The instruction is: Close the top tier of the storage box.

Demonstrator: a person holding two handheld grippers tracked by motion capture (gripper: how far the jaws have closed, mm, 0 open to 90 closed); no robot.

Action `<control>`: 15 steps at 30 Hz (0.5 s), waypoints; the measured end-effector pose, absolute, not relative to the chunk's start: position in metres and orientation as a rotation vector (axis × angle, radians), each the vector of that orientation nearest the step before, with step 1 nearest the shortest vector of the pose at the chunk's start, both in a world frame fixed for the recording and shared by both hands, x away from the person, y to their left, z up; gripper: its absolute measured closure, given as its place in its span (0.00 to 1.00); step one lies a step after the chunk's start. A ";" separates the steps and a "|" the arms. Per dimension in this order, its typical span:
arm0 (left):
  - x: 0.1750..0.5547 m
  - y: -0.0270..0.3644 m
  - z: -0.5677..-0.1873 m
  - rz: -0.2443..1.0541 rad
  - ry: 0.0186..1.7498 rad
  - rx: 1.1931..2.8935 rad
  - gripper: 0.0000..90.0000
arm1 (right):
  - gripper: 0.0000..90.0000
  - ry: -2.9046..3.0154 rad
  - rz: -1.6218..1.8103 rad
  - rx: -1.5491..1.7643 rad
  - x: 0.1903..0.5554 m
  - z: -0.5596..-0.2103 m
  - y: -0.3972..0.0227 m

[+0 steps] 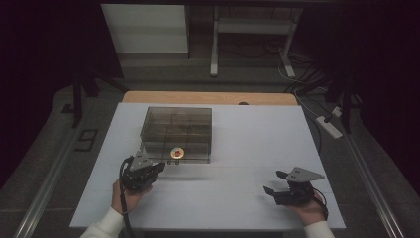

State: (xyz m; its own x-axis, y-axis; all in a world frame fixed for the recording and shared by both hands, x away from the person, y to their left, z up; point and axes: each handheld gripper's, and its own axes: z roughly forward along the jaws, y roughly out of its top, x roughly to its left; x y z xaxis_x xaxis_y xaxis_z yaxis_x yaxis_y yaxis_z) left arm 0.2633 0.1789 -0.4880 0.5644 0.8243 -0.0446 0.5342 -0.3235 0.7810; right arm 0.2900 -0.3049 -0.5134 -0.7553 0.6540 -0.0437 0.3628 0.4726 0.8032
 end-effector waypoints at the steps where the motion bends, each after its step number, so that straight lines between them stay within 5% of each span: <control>1: 0.264 0.179 -0.488 0.469 1.088 2.010 0.99 | 0.26 2.379 1.175 0.857 0.290 -0.513 -0.305; 15: 0.268 0.176 -0.489 0.483 1.085 2.010 0.99 | 0.26 2.379 1.181 0.854 0.290 -0.513 -0.305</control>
State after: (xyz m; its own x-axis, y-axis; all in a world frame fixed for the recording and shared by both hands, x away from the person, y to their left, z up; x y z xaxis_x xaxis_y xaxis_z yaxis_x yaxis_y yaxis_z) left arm 0.2683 0.1761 -0.4886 0.5623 0.8262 -0.0344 0.5279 -0.3265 0.7841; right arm 0.2902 -0.3048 -0.5133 -0.7569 0.6522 -0.0426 0.3603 0.4707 0.8054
